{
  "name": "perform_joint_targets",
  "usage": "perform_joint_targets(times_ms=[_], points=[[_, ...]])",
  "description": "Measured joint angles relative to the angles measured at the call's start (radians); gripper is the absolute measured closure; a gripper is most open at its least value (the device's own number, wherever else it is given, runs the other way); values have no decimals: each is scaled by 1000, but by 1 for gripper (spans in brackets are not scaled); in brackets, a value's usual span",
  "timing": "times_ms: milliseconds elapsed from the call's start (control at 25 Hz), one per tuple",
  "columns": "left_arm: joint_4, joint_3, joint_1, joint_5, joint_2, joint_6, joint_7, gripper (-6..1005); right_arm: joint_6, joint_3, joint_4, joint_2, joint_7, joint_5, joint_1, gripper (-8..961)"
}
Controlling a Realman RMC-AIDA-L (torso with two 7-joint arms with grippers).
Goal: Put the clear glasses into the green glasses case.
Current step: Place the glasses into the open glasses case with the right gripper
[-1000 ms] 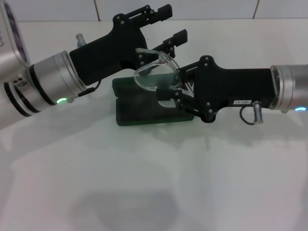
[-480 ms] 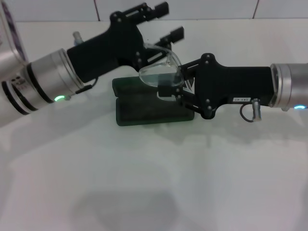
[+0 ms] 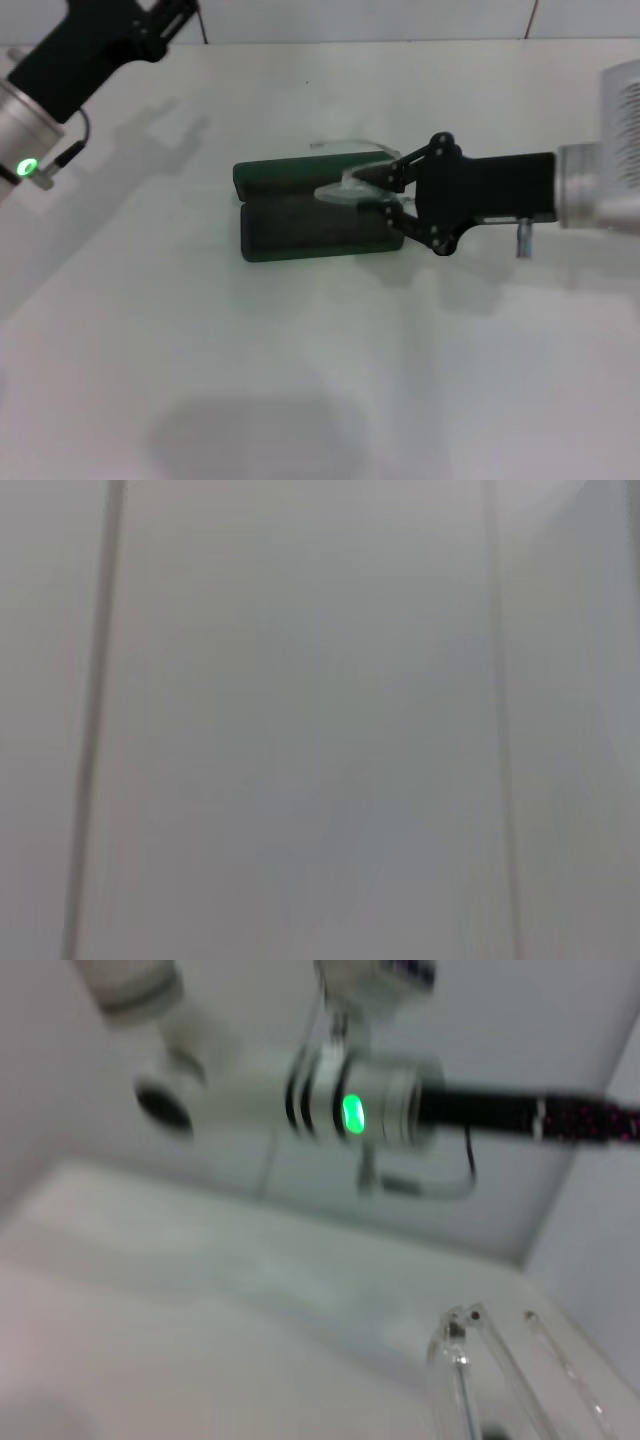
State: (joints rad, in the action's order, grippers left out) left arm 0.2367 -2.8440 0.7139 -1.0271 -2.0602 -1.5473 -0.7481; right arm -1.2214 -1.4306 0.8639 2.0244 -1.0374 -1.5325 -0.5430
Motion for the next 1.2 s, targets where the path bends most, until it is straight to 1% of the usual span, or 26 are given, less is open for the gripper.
perform_joint_targets(times_ms=[120,160,200,360,600,800,1200], points=[[25,0,-19,-4,7,26,-55,448,207,-150,133,0,-66,-60,50,831],[25,0,-19,-4,7,26,-55,448,296,-211,164,2,-76,-75,67,831],[28,0,-23,-4,8,33,-61,448,351,-254,178,2,-78,-78,74,831],[30,0,-29,-2,6,49,-63,449,519,-409,189,2,-101,-82,74,831],[30,0,-31,5,2,51,-63,450,731,-579,183,4,-116,-74,68,831],[30,0,-33,6,-1,52,-59,450,833,-668,173,3,-118,-51,57,830],[28,0,-34,32,-2,52,-57,451,979,-748,169,3,-119,-15,49,820]])
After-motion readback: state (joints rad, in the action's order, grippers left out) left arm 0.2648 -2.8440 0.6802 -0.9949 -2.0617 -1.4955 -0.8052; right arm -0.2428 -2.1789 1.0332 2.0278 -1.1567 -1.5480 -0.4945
